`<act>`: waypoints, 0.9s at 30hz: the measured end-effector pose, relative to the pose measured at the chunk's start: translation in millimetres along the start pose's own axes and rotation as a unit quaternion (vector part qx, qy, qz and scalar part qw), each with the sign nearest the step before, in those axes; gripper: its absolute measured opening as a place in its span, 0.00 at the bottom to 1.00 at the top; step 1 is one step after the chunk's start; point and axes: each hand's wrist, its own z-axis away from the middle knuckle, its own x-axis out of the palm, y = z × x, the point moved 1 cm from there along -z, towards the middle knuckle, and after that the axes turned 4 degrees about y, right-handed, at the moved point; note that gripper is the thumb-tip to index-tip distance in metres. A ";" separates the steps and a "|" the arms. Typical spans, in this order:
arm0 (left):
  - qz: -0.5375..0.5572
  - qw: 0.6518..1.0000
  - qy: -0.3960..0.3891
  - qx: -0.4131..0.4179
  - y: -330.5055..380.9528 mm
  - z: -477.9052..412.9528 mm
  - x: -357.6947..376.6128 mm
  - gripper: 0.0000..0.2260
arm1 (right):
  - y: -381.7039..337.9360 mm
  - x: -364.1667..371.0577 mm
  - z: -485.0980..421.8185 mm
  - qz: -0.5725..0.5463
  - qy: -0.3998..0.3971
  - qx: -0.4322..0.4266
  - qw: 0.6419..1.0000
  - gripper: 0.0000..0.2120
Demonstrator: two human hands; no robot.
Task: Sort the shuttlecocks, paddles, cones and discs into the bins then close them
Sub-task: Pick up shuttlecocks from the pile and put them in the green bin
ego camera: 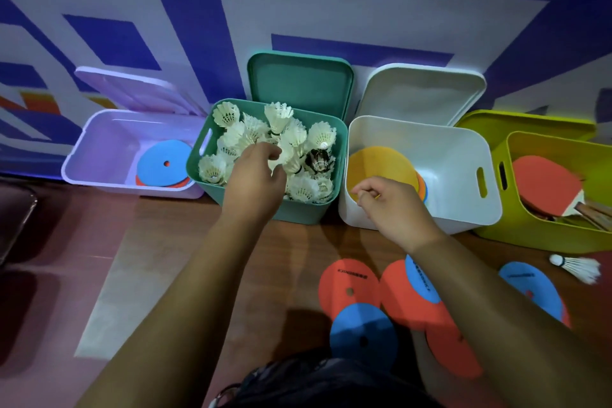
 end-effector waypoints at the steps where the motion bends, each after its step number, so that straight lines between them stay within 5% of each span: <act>1: 0.011 1.000 -0.002 0.001 3.9 10.6 3.0 0.12 | 3.1 -1.7 3.1 -0.011 -0.001 0.002 1.000 0.10; 13: 0.097 0.988 -0.117 0.017 82.8 94.7 66.3 0.07 | 63.3 -56.7 52.4 -0.097 0.026 0.045 0.994 0.09; 27: 0.043 0.942 -0.325 0.076 218.8 162.7 233.3 0.06 | 245.7 -184.2 149.0 -0.128 0.165 0.224 0.952 0.09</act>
